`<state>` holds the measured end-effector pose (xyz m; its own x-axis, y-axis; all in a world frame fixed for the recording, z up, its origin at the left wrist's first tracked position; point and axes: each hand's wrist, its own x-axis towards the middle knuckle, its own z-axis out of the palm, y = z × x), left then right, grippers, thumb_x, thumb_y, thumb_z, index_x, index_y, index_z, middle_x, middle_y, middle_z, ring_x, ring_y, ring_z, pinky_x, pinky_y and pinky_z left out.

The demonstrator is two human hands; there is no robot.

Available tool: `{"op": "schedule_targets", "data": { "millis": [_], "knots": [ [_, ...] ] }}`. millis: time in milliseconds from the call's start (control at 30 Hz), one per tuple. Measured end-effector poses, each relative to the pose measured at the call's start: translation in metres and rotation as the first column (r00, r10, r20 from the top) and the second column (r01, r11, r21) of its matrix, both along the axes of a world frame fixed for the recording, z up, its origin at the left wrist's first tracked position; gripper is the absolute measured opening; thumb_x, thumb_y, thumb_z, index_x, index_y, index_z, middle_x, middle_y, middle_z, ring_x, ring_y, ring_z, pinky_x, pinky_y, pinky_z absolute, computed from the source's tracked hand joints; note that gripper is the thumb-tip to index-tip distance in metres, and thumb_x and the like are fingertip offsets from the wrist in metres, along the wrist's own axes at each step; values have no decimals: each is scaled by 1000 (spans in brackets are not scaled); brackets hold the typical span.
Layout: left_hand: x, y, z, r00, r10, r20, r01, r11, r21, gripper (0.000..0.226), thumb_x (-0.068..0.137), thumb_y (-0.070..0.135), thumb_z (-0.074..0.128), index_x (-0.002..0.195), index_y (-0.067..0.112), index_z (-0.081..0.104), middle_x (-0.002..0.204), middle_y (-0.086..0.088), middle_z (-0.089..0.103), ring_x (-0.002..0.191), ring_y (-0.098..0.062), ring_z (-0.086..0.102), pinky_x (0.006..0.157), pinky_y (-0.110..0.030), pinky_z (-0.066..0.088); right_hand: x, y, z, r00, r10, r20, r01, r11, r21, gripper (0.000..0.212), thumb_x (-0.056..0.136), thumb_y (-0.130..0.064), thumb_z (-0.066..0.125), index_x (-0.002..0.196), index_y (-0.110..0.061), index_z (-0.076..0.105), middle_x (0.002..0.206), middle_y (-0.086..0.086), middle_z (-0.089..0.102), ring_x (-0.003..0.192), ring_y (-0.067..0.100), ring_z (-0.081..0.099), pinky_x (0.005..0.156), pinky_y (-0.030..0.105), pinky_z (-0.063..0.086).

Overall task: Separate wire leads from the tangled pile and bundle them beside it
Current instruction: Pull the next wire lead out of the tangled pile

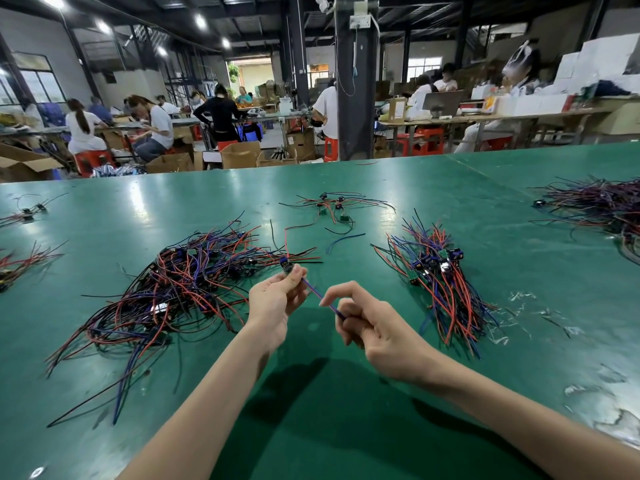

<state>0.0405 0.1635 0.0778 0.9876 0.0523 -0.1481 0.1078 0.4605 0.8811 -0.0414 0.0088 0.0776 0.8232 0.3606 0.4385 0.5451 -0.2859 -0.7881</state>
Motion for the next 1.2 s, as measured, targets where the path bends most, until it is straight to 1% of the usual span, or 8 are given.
{"op": "schedule_targets", "data": {
  "millis": [200, 333, 433, 600, 733, 867, 1000, 1200],
  "knots": [
    [2, 0, -1, 985, -98, -142, 70, 980, -186, 15, 91, 8, 56, 79, 1, 62, 54, 0, 64, 43, -4, 57, 43, -13, 48, 0, 0, -2, 999, 6, 46, -5, 1000, -21, 61, 65, 13, 22, 100, -29, 48, 65, 19, 44, 57, 13, 44, 58, 15, 36],
    [2, 0, 1, 958, -190, -217, 112, 938, -327, 19, 92, 10, 55, 76, 2, 61, 57, -4, 65, 40, -5, 56, 41, -13, 48, 1, -4, -4, 997, -6, 75, 11, 998, -65, 62, 59, 7, 22, 99, -31, 50, 66, -8, 49, 59, 7, 49, 58, 17, 40],
    [2, 1, 1, 946, -219, -241, 117, 920, -375, 19, 92, 11, 55, 76, 2, 61, 65, -5, 64, 40, -4, 55, 38, -12, 43, -1, -1, -3, 998, -4, 68, 8, 999, -51, 60, 62, 10, 24, 97, -30, 50, 65, -10, 50, 58, 6, 49, 57, 22, 43],
    [8, 11, 6, 966, -152, -210, 69, 932, -355, 21, 93, 12, 55, 75, 3, 61, 75, -4, 59, 39, -1, 51, 37, -9, 39, 2, 0, -1, 959, 56, -277, -15, 989, 148, 35, 93, 13, 37, 102, -20, 43, 60, 3, 58, 45, 18, 53, 49, 29, 46],
    [7, 9, 9, 983, -122, -135, 71, 941, -331, 18, 92, 11, 54, 77, 4, 61, 66, -1, 62, 43, 0, 55, 38, -7, 39, 11, -3, -1, 816, 53, -575, 138, 949, 284, 29, 87, 13, 39, 101, -12, 41, 54, 11, 59, 36, 19, 51, 38, 23, 42],
    [2, 0, 11, 991, -126, -49, 105, 947, -303, 12, 90, 8, 56, 81, 4, 63, 64, 0, 68, 50, -1, 59, 40, -8, 39, 17, -6, -3, 699, -15, -715, 259, 937, 233, 27, 85, 12, 37, 100, -11, 40, 48, 11, 58, 34, 18, 50, 35, 21, 41],
    [4, -3, 14, 990, -140, 3, 135, 947, -291, 28, 86, 9, 58, 61, 7, 72, 65, 0, 68, 51, 0, 59, 41, -8, 40, 18, -10, -3, 710, -9, -704, 283, 919, 273, 25, 89, 11, 39, 100, -10, 38, 50, 11, 59, 35, 18, 51, 36, 22, 43],
    [23, -9, 32, 998, -56, 39, 63, 975, -213, 11, 89, 9, 59, 79, 5, 62, 64, 2, 68, 51, -1, 58, 44, -9, 42, 14, -2, -16, 828, 25, -560, 217, 907, 360, 20, 95, -2, 51, 101, -11, 35, 63, 8, 66, 44, 18, 57, 38, 20, 38]
  ]
}}
